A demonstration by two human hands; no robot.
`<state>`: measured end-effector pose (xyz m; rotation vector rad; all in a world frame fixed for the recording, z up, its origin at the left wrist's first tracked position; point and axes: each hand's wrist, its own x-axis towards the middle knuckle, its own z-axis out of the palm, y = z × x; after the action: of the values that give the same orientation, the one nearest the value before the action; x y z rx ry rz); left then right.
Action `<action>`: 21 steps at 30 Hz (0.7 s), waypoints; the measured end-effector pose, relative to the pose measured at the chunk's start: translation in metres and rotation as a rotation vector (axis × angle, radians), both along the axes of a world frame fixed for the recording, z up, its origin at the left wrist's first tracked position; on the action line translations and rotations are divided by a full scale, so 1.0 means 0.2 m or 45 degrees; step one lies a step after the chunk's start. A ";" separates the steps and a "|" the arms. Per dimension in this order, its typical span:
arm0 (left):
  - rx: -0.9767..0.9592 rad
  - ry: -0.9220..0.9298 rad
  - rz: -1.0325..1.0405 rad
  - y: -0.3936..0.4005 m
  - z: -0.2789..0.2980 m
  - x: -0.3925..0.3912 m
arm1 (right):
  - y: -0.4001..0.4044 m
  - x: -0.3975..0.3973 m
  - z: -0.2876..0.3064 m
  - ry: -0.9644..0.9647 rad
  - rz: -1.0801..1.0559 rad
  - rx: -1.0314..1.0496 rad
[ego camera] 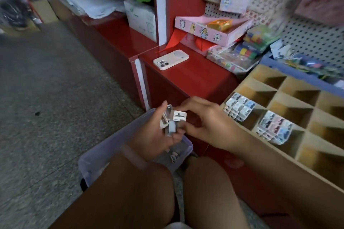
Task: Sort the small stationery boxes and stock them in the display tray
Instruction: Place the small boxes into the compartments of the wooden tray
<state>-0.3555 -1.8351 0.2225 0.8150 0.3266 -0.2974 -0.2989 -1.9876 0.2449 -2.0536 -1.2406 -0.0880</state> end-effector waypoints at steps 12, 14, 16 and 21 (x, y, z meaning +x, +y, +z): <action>0.019 0.007 -0.222 -0.59 0.22 0.09 | -0.64 -0.12 0.10 0.339 -0.584 0.384; 0.017 -0.012 -0.169 -0.69 0.21 0.11 | -0.71 -0.14 0.08 0.351 -0.698 0.425; -0.035 -0.039 -0.106 -0.80 0.19 0.13 | -0.77 -0.15 0.07 0.316 -0.809 0.386; -0.028 -0.090 -0.175 -0.99 0.16 0.18 | -0.91 -0.18 0.03 0.182 -0.846 0.319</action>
<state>-0.3193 -2.0323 0.2552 0.8256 0.2006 -0.3991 -0.3340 -2.1699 0.2502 -2.1186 -0.3981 -0.3770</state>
